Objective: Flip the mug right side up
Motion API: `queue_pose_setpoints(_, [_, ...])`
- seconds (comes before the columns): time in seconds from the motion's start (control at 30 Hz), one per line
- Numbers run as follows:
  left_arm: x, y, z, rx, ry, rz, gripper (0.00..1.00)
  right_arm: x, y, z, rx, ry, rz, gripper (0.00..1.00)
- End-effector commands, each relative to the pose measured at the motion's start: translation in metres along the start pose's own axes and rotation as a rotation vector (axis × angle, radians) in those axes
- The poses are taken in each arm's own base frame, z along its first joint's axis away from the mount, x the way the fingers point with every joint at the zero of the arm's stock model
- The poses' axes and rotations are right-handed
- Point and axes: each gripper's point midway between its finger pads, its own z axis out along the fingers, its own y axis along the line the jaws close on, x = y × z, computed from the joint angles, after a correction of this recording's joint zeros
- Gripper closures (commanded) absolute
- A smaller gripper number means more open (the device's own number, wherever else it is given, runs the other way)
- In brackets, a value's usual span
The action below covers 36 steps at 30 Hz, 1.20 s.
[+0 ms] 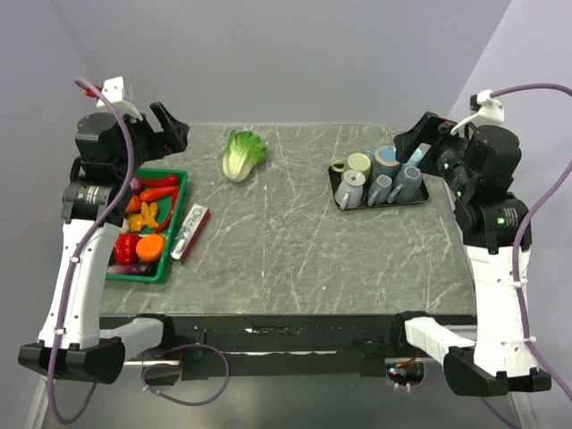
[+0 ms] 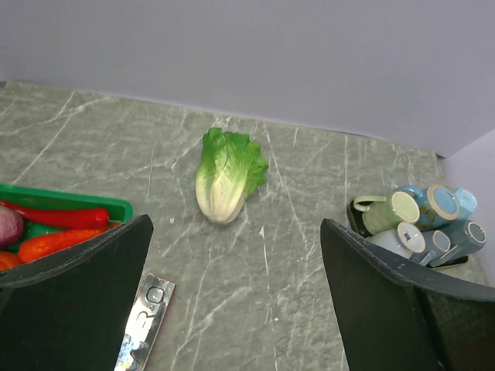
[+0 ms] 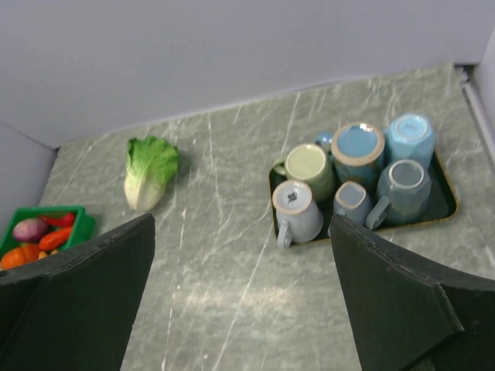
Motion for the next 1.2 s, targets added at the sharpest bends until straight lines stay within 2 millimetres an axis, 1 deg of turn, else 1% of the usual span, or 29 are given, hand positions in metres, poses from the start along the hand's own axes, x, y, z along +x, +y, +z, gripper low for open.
queue_pose_setpoints(0.0, [0.004, 0.008, -0.006, -0.044, -0.014, -0.027, 0.04, 0.018, 0.0, 0.004, 0.005, 0.081, 0.05, 0.0])
queue_pose_setpoints(0.07, [0.013, 0.012, -0.005, -0.058, 0.009, -0.044, 0.04, 0.03, -0.005, 0.01, 0.029, 0.119, 0.066, 0.0])
queue_pose_setpoints(0.1, [0.017, 0.013, -0.004, -0.064, 0.021, -0.051, 0.04, 0.044, -0.011, 0.015, 0.05, 0.155, 0.072, 0.0])
queue_pose_setpoints(0.13, [0.021, 0.018, -0.002, -0.087, 0.03, -0.06, 0.04, 0.05, -0.015, 0.018, 0.077, 0.163, 0.101, 0.0])
queue_pose_setpoints(0.17, [0.03, 0.022, 0.0, -0.108, 0.052, -0.082, 0.04, 0.064, -0.018, 0.024, 0.083, 0.185, 0.132, 0.0])
queue_pose_setpoints(0.23, [0.045, 0.024, 0.002, -0.104, 0.095, -0.08, 0.04, 0.079, -0.019, 0.03, 0.082, 0.208, 0.166, 0.0])
queue_pose_setpoints(0.27, [0.053, 0.017, 0.003, -0.057, 0.13, -0.082, 0.04, 0.093, -0.021, 0.037, 0.091, 0.226, 0.205, 0.0])
queue_pose_setpoints(0.3, [0.058, 0.015, 0.003, -0.046, 0.144, -0.085, 0.04, 0.102, -0.02, 0.04, 0.102, 0.233, 0.211, 0.02])
queue_pose_setpoints(0.33, [0.068, 0.015, 0.004, -0.038, 0.169, -0.092, 0.04, 0.119, -0.02, 0.044, 0.11, 0.266, 0.22, 0.02])
queue_pose_setpoints(0.37, [0.07, 0.014, 0.005, -0.027, 0.173, -0.101, 0.04, 0.125, -0.019, 0.049, 0.123, 0.267, 0.227, 0.02])
queue_pose_setpoints(0.4, [0.075, 0.01, 0.004, -0.006, 0.185, -0.12, 0.04, 0.131, -0.012, 0.054, 0.128, 0.258, 0.209, 0.04])
queue_pose_setpoints(0.43, [0.084, 0.01, 0.005, 0.0, 0.205, -0.132, 0.04, 0.141, -0.012, 0.057, 0.145, 0.271, 0.203, 0.04])
queue_pose_setpoints(0.47, [0.083, 0.008, 0.003, 0.018, 0.193, -0.139, 0.04, 0.15, -0.013, 0.064, 0.174, 0.285, 0.205, 0.05])
queue_pose_setpoints(0.53, [0.092, 0.006, 0.003, 0.034, 0.204, -0.167, 0.04, 0.165, -0.016, 0.069, 0.238, 0.3, 0.195, 0.06])
queue_pose_setpoints(0.57, [0.088, 0.003, 0.0, 0.046, 0.182, -0.177, 0.04, 0.176, -0.019, 0.075, 0.275, 0.318, 0.219, 0.07])
queue_pose_setpoints(0.63, [0.093, 0.006, -0.001, 0.034, 0.177, -0.206, 0.04, 0.187, -0.025, 0.084, 0.323, 0.306, 0.23, 0.11])
queue_pose_setpoints(0.67, [0.091, 0.006, -0.003, 0.033, 0.168, -0.211, 0.04, 0.194, -0.026, 0.09, 0.341, 0.308, 0.244, 0.13])
queue_pose_setpoints(0.73, [0.095, 0.002, -0.004, 0.051, 0.19, -0.217, 0.04, 0.199, -0.027, 0.102, 0.352, 0.281, 0.244, 0.17])
queue_pose_setpoints(0.77, [0.095, -0.001, -0.005, 0.065, 0.197, -0.216, 0.04, 0.206, -0.031, 0.11, 0.386, 0.277, 0.22, 0.19])
queue_pose_setpoints(0.83, [0.095, -0.002, -0.006, 0.079, 0.202, -0.2, 0.04, 0.21, -0.029, 0.121, 0.399, 0.269, 0.186, 0.2])
queue_pose_setpoints(0.87, [0.094, 0.004, -0.004, 0.043, 0.194, -0.199, 0.04, 0.222, -0.031, 0.129, 0.434, 0.298, 0.16, 0.2])
queue_pose_setpoints(0.9, [0.093, 0.012, -0.004, -0.005, 0.182, -0.208, 0.04, 0.227, -0.031, 0.133, 0.447, 0.314, 0.149, 0.2])
queue_pose_setpoints(0.93, [0.093, 0.021, -0.006, -0.07, 0.193, -0.217, 0.04, 0.223, -0.026, 0.139, 0.447, 0.311, 0.146, 0.2])
queue_pose_setpoints(0.97, [0.091, 0.033, -0.006, -0.135, 0.176, -0.214, 0.04, 0.236, -0.026, 0.148, 0.46, 0.34, 0.118, 0.21])
queue_pose_setpoints(1.0, [0.089, 0.037, -0.006, -0.153, 0.175, -0.211, 0.04, 0.239, -0.022, 0.153, 0.463, 0.342, 0.093, 0.21])
queue_pose_setpoints(1.03, [0.088, 0.038, -0.007, -0.155, 0.173, -0.207, 0.04, 0.237, -0.017, 0.159, 0.457, 0.335, 0.084, 0.21])
queue_pose_setpoints(1.07, [0.087, 0.037, -0.007, -0.147, 0.171, -0.202, 0.04, 0.249, -0.02, 0.165, 0.48, 0.361, 0.062, 0.22])
queue_pose_setpoints(1.13, [0.083, 0.036, -0.007, -0.138, 0.162, -0.193, 0.04, 0.248, -0.022, 0.172, 0.518, 0.355, 0.054, 0.23])
queue_pose_setpoints(1.17, [0.079, 0.036, -0.009, -0.139, 0.149, -0.194, 0.04, 0.258, -0.025, 0.177, 0.538, 0.376, 0.037, 0.26])
